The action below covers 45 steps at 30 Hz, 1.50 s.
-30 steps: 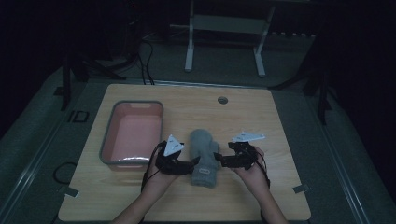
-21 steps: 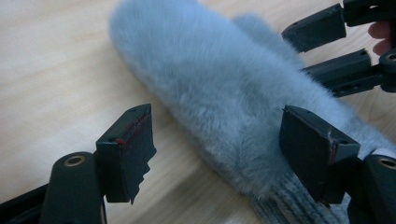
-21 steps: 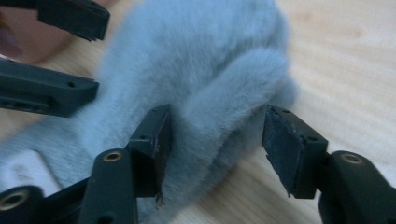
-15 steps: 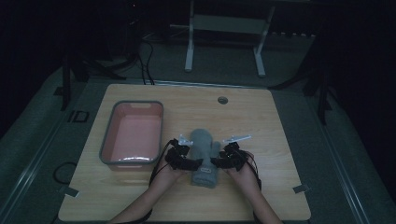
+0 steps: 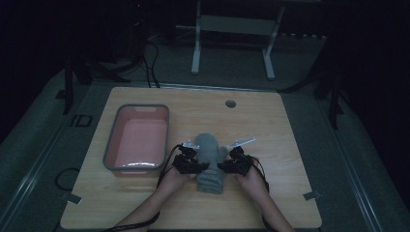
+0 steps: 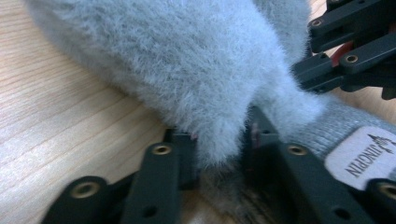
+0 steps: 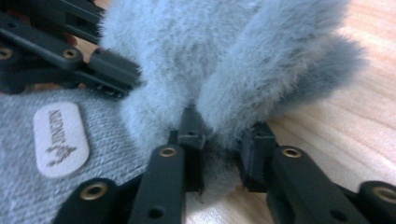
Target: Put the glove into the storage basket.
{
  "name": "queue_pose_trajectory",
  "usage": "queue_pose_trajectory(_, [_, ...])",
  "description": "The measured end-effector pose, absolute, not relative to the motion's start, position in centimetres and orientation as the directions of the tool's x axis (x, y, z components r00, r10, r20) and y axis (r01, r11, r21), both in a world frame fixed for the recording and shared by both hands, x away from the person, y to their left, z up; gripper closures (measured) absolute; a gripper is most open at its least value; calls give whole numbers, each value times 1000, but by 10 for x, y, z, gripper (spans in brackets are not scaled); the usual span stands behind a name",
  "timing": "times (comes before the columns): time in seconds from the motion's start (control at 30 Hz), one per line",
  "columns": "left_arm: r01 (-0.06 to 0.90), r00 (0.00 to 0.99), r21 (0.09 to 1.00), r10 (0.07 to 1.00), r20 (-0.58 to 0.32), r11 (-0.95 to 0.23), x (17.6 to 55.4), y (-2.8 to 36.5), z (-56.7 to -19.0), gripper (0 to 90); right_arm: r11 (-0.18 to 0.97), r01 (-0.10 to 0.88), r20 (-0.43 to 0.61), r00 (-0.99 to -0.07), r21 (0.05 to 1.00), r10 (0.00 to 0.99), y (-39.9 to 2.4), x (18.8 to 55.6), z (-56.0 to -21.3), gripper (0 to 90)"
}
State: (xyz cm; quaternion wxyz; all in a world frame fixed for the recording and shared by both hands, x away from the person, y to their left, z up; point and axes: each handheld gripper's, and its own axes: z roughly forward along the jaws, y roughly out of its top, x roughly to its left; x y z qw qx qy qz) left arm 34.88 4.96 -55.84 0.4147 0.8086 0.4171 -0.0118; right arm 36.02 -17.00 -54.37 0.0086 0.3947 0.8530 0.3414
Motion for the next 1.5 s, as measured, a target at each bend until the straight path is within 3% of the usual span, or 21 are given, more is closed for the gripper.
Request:
queue_pose_trajectory(0.3, [663, 673, 686, 640, -371, -299, 346, 52, -547, 802, 448, 609, 199, -710, 654, 675, -171, 350, -538, 811])
queue_pose_trajectory(0.77, [601, 714, 748, 610, -343, -283, 347, 56, -496, 803, 420, 543, 145, -719, 727, 680, -171, 344, -489, 819])
queue_pose_trajectory(1.03, [543, 751, 777, 598, -281, -318, 352, 58, -462, 803, 398, 502, 115, -719, 767, 685, -170, 342, -457, 819])
queue_pose_trajectory(1.5, [505, 766, 798, 598, -237, -330, 366, 73, -434, 803, 377, 475, 104, -719, 795, 687, -158, 353, -426, 819])
